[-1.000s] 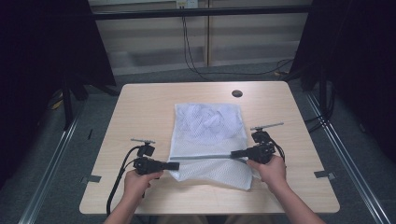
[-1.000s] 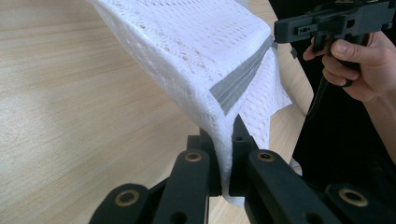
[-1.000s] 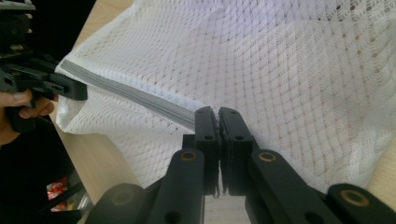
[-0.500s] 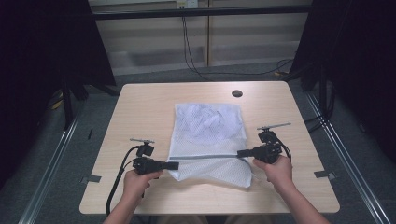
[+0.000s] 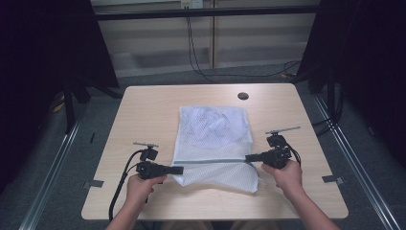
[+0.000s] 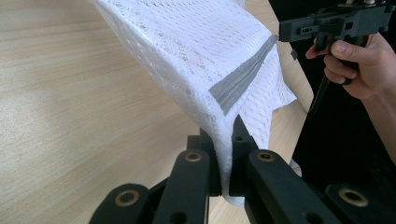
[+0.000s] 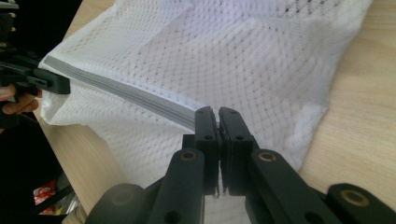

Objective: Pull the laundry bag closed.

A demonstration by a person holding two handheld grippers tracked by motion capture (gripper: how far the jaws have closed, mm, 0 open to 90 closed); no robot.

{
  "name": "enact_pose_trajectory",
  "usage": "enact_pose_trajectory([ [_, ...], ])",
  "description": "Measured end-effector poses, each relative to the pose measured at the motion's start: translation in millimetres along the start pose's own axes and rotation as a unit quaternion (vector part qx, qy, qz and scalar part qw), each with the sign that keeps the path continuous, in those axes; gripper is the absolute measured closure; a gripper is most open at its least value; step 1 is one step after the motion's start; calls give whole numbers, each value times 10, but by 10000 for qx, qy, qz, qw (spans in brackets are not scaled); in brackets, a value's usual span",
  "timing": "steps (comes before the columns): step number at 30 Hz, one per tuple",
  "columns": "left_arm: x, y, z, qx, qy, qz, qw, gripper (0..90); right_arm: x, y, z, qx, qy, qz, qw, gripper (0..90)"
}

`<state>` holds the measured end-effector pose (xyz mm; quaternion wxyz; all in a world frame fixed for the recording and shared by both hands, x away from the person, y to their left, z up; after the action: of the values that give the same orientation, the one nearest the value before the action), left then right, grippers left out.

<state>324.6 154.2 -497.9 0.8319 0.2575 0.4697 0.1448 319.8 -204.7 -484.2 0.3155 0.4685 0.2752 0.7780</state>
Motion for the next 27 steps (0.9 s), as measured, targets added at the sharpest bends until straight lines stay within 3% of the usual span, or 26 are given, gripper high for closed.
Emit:
enact_pose_trajectory([
  [27,11,22,-10,-37,36,22,10000,891,-51,55,-21,-11,21,-71,10000,869],
])
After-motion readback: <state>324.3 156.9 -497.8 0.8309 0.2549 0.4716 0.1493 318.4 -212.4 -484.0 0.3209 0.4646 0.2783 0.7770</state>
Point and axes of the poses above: each handheld gripper's, and its own axes: y roughly backward along the jaws, z roughly out of its top, x roughly to its left, the point moved 4 cm from there along -y, roughly forward along the jaws, and after that the axes turned 6 degrees about x, right-handed, at the moved point
